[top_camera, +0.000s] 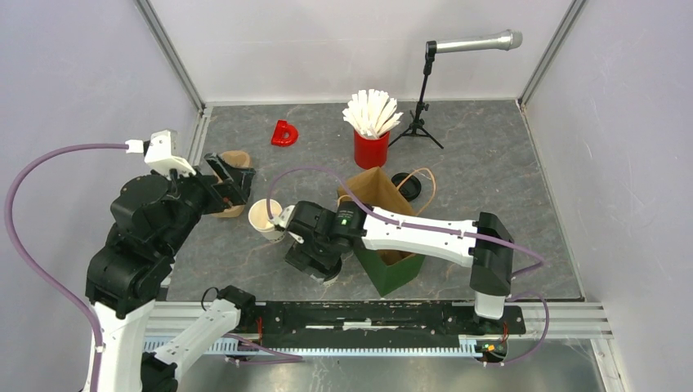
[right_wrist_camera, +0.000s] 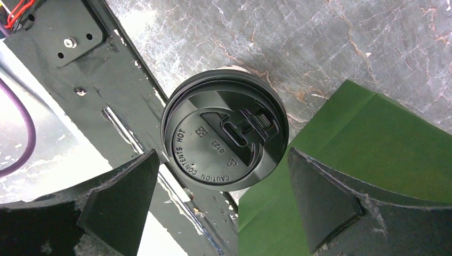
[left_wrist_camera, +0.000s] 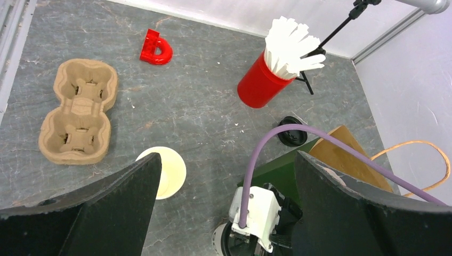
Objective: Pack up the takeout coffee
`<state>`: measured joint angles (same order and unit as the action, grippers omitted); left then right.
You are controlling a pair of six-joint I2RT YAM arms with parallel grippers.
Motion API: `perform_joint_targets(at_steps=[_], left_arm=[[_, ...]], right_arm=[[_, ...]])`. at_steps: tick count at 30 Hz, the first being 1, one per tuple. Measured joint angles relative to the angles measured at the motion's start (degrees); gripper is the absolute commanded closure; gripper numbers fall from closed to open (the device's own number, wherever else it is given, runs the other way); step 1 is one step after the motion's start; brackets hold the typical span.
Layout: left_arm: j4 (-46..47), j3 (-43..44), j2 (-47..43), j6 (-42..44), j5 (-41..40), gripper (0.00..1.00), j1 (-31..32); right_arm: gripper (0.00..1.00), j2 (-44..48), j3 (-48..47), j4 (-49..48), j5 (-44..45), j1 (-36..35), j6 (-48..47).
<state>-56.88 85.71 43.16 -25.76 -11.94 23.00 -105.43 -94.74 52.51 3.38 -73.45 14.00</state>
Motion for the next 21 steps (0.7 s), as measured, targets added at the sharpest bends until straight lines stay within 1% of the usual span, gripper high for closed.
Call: perform_joint_targets(at_steps=[21], left_arm=[[0.0, -1.7, -1.3, 0.1, 0.0, 0.00, 0.0]], right_arm=[[0.02, -3.2, -2.2, 0.9, 0.3, -0.3, -0.3]])
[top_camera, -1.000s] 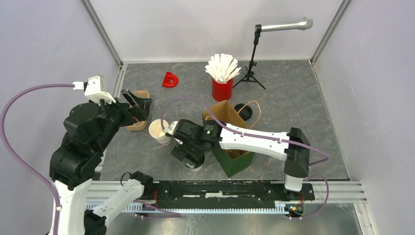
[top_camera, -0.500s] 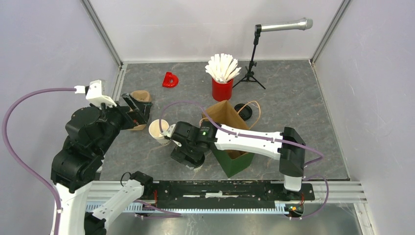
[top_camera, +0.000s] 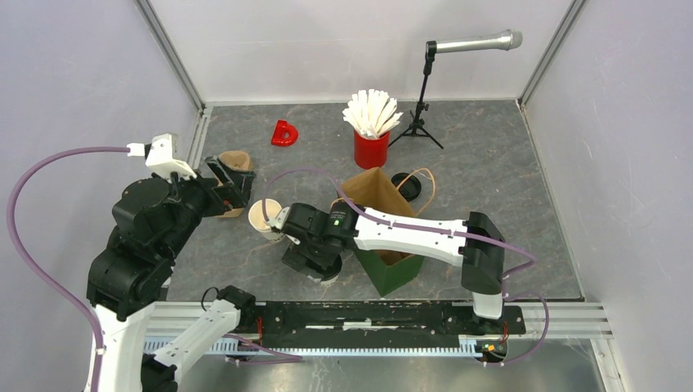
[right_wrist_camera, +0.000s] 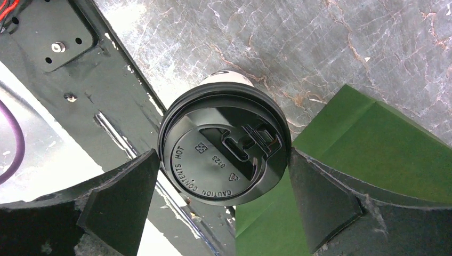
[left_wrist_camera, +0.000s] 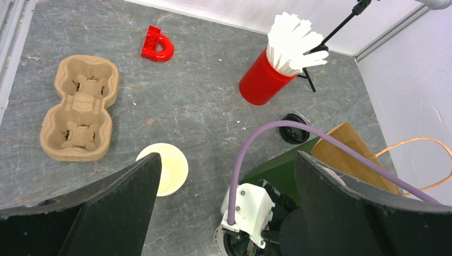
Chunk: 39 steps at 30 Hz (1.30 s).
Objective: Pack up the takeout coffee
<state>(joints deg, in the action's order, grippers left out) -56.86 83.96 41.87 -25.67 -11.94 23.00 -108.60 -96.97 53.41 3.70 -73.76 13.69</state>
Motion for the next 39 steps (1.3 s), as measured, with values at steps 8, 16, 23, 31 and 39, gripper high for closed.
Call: perform_joint_targets(at_steps=[8, 16, 23, 31, 39], left_arm=[[0.0, 0.0, -0.2, 0.0, 0.0, 0.00, 0.0], [0.0, -0.1, -0.4, 0.1, 0.0, 0.00, 0.0], [-0.1, -0.4, -0.7, 0.0, -0.8, 0.00, 0.0], [-1.9, -0.8, -1.0, 0.1, -2.9, 0.00, 0.0], [-7.1, 4.2, 2.3, 0.0, -2.9, 0.01, 0.0]], right_arm=[[0.10, -0.2, -0.4, 0.3, 1.1, -0.4, 0.0], [0.06, -0.2, -0.4, 0.3, 1.5, -0.5, 0.0], [0.18, -0.2, -0.3, 0.2, 2.4, -1.2, 0.0], [0.19, -0.2, -0.6, -0.1, 2.3, -1.2, 0.1], [0.22, 5.9, -3.4, -0.8, -1.3, -1.2, 2.3]])
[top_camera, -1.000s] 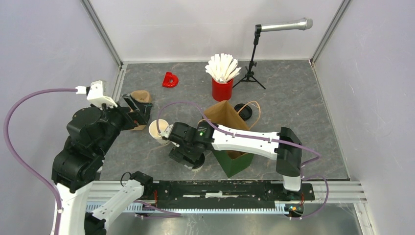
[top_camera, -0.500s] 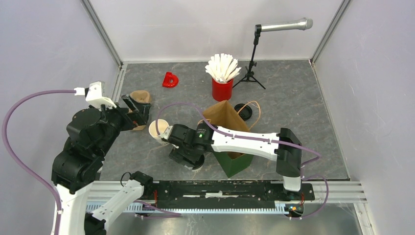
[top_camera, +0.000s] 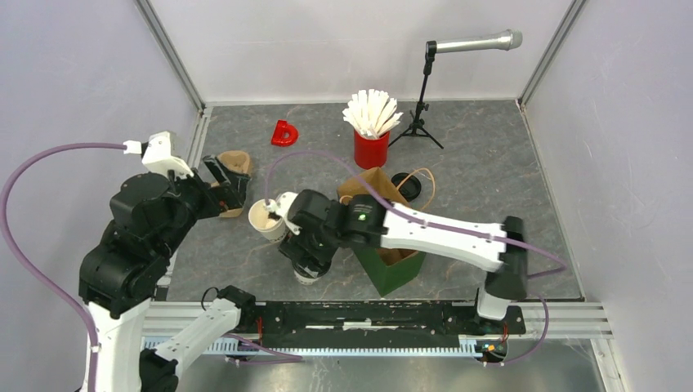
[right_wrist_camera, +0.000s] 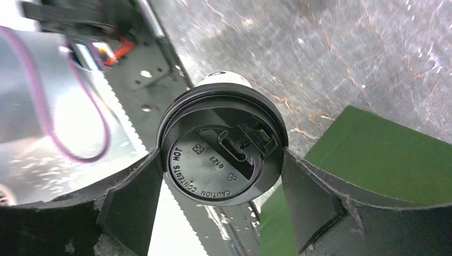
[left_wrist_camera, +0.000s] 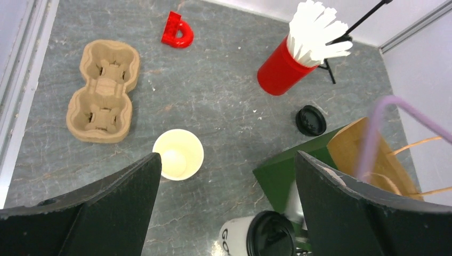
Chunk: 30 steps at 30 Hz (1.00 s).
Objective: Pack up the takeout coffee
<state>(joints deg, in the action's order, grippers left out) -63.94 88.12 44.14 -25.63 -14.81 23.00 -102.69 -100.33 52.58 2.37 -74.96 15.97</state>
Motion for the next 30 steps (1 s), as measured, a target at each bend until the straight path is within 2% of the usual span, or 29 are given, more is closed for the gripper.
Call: perform_joint_targets(at_steps=[8, 17, 24, 30], left_arm=[[-0.7, 8.3, 3.7, -0.1, 2.7, 0.07, 0.0], [3.5, 3.9, 6.7, -1.3, 4.2, 0.11, 0.0], [11.0, 3.8, 17.3, -1.3, 14.6, 0.19, 0.0], [16.9, 4.3, 30.4, -1.3, 27.9, 0.28, 0.0]], right_arm=[[0.21, 14.7, -2.6, -3.2, -3.9, 1.3, 5.0], [0.21, 26.9, -4.6, -8.0, 0.4, 7.5, 8.7], [0.21, 35.9, -0.6, -8.2, 10.2, 8.2, 8.7], [0.21, 39.7, 4.3, -3.9, 17.5, 8.3, 8.9]])
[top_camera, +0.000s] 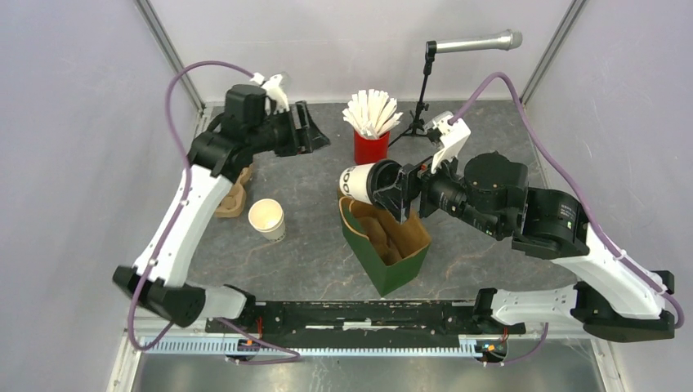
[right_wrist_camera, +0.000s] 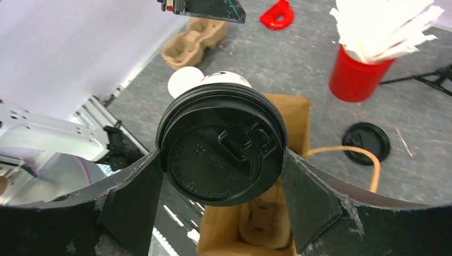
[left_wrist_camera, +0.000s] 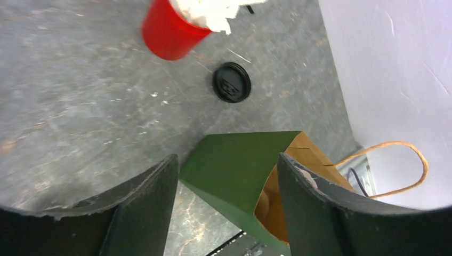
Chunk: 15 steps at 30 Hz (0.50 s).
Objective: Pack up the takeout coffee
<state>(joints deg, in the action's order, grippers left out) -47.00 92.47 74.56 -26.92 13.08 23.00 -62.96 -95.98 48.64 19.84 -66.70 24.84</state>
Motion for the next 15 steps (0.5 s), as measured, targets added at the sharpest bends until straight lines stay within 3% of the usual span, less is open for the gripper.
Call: perform_joint_targets(at_steps=[6, 15], left_arm=[[2.6, 0.0, 6.0, 2.3, 9.6, 0.31, 1.0], [3.1, -1.8, 6.3, 5.7, 15.6, 0.31, 6.6]], right_arm=[[0.20, 0.2, 0.3, 5.0, 3.1, 0.0, 0.0], [0.17, -4.0, 0.4, 14.0, 2.7, 0.0, -0.6]])
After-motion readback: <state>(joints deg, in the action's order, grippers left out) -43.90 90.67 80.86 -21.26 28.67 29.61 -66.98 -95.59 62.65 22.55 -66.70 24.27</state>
